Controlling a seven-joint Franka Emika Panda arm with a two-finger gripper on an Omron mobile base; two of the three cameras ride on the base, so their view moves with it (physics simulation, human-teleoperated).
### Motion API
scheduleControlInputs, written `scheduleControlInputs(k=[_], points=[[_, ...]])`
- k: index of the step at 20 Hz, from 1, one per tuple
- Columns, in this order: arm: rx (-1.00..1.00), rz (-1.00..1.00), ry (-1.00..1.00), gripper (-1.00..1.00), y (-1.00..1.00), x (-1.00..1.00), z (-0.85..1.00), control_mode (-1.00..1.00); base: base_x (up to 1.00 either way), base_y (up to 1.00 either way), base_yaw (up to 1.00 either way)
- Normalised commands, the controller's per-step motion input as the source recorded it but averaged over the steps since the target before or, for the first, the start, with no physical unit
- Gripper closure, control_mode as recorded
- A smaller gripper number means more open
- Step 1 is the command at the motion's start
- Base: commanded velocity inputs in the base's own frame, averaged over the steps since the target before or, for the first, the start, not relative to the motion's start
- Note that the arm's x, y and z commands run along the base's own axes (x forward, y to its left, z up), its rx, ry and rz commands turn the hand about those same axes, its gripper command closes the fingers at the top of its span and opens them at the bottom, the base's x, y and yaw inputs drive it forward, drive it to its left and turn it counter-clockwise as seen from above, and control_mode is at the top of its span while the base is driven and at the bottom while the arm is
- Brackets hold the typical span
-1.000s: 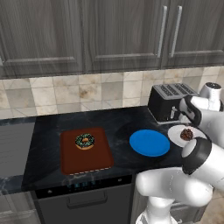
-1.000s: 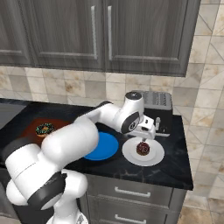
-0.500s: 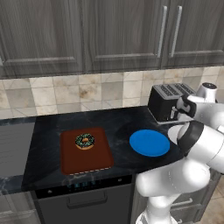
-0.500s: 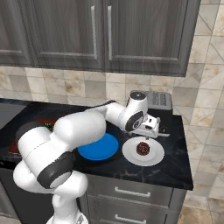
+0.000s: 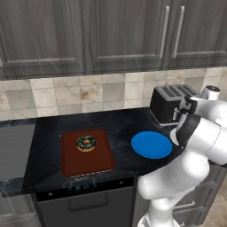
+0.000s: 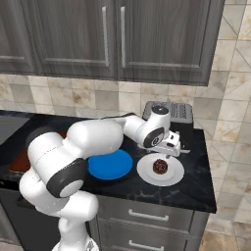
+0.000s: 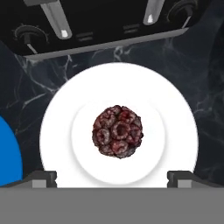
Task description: Move the dessert items from the plates to the tray.
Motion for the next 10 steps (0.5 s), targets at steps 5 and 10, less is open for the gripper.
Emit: scheduleControlInputs(k=[5,10], points=[[0.04,0.02,0.01,-1.00,0.00,0.01,-0.39,-1.00,0.00,0.00,0.00],[0.00,0.01,0.01,-1.00,0.00,0.11,-0.21,-1.00,0.00,0.00,0.00]])
